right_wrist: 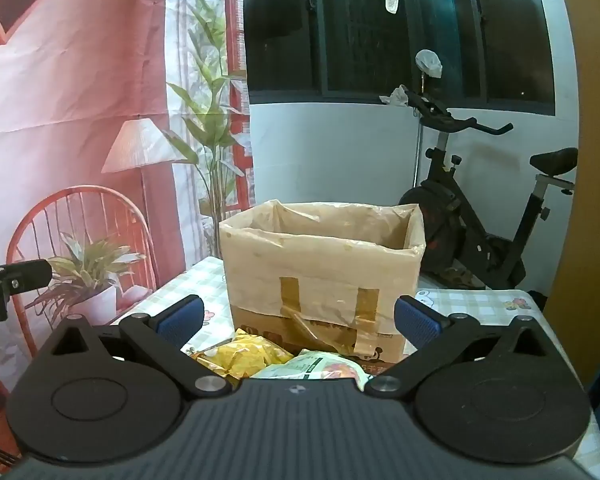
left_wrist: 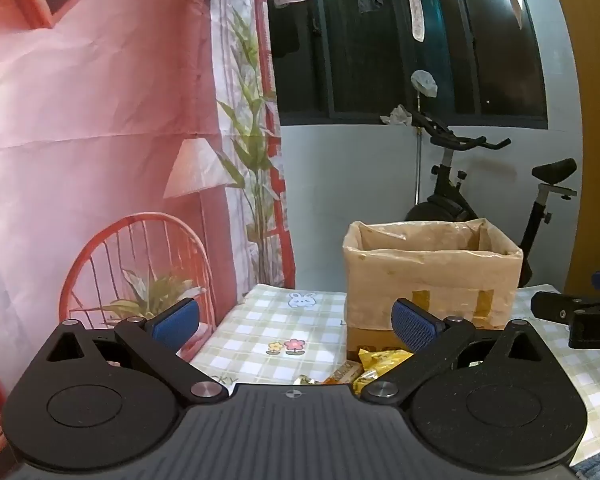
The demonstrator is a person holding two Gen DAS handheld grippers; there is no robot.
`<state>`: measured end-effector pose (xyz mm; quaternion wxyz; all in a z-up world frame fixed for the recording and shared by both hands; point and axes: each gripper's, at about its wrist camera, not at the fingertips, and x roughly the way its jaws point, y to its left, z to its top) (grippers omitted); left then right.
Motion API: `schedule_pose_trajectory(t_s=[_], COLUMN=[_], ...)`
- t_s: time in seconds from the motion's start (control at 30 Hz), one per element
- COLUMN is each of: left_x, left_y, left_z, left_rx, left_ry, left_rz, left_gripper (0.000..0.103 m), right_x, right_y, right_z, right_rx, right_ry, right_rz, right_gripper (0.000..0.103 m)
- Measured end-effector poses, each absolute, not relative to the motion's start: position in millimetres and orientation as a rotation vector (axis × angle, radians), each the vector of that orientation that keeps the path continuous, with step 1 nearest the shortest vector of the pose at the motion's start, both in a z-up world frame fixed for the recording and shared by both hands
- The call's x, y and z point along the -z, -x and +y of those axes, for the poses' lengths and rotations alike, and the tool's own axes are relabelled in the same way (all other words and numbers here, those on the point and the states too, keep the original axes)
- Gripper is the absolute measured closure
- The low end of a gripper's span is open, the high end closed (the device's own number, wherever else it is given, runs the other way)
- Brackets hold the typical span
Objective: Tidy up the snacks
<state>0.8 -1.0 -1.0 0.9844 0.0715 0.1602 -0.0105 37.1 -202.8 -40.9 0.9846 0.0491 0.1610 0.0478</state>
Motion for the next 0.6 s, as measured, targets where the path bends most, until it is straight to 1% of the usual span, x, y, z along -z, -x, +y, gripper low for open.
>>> schedule_pose_trajectory(t_s=[0.13, 0.27, 0.37, 0.6], left_x=[0, -5, 4, 6], left_y=[-2, 7, 2, 2], left_z=[2, 7, -3, 1], left_rx=[0.012, 0.017, 0.019, 0.017], left_ry=[-0.131, -0.123, -0.163, -0.158], left_rz=[0.320, 0.289, 0.289, 0.292], left_gripper=[0.000, 0.000, 0.000, 0.000], right_x=[42, 44, 48, 47], right_y=[-33, -40, -34, -33], right_z=[-198, -202, -206, -205], right_rx=[-0.105, -0.109, -0.103, -0.097], right_ry=[-0.090, -0.113, -0.128, -0.125], right_rz=[0.309, 0.338, 0.318, 0.312], right_gripper=[0.000, 0.000, 0.000, 0.000])
